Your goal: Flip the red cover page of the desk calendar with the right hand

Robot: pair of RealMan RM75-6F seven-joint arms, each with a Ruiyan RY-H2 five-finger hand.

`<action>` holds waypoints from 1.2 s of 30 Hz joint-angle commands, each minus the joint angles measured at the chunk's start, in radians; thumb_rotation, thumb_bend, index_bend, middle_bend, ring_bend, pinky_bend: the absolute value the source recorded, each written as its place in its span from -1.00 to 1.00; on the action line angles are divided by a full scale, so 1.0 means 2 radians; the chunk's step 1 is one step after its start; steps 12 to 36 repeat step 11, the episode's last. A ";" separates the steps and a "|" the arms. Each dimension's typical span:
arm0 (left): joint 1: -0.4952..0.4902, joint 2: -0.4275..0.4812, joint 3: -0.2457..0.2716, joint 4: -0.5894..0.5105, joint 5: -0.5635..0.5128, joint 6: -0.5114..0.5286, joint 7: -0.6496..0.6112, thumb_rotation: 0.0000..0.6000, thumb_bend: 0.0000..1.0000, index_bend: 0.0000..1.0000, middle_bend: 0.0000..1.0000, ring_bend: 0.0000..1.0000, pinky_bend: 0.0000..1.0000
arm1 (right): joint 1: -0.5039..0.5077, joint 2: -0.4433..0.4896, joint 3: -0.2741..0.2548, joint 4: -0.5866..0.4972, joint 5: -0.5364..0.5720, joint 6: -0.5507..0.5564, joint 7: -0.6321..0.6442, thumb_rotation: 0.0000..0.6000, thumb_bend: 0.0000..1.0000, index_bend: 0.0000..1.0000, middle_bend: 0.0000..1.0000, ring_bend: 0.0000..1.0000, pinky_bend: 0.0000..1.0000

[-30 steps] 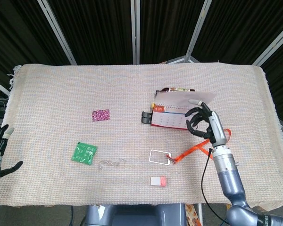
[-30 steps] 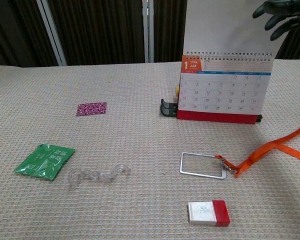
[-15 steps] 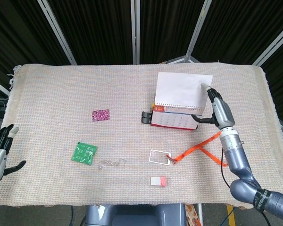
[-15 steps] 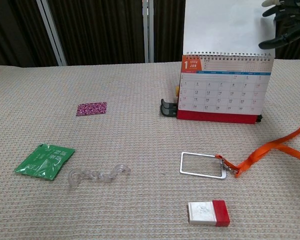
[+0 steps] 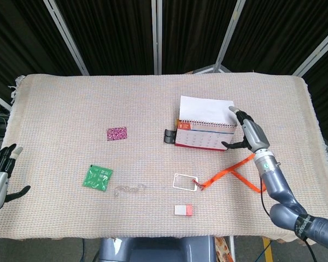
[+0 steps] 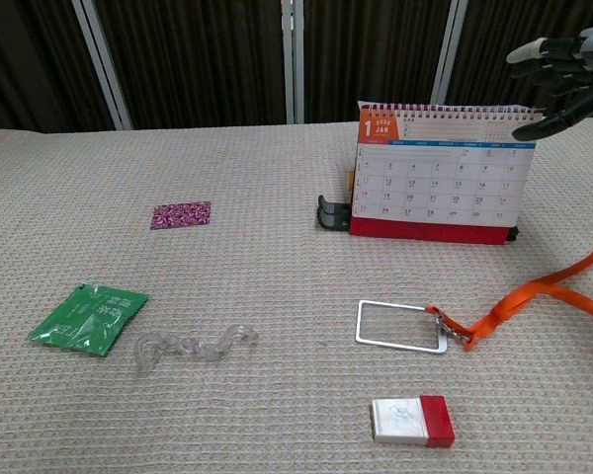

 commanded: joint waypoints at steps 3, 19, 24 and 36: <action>0.002 0.002 0.001 0.002 0.001 0.003 -0.006 1.00 -0.69 -1.00 -1.00 -1.00 -1.00 | -0.074 0.030 -0.048 -0.029 -0.142 0.117 0.017 1.00 -0.74 -0.99 -0.99 -1.00 -1.00; 0.004 -0.009 0.007 0.012 0.016 0.012 0.008 1.00 -0.72 -1.00 -1.00 -1.00 -1.00 | -0.185 0.011 -0.151 0.063 -0.250 0.271 -0.038 1.00 -0.74 -1.00 -1.00 -1.00 -1.00; 0.004 -0.009 0.007 0.012 0.016 0.012 0.008 1.00 -0.72 -1.00 -1.00 -1.00 -1.00 | -0.185 0.011 -0.151 0.063 -0.250 0.271 -0.038 1.00 -0.74 -1.00 -1.00 -1.00 -1.00; 0.004 -0.009 0.007 0.012 0.016 0.012 0.008 1.00 -0.72 -1.00 -1.00 -1.00 -1.00 | -0.185 0.011 -0.151 0.063 -0.250 0.271 -0.038 1.00 -0.74 -1.00 -1.00 -1.00 -1.00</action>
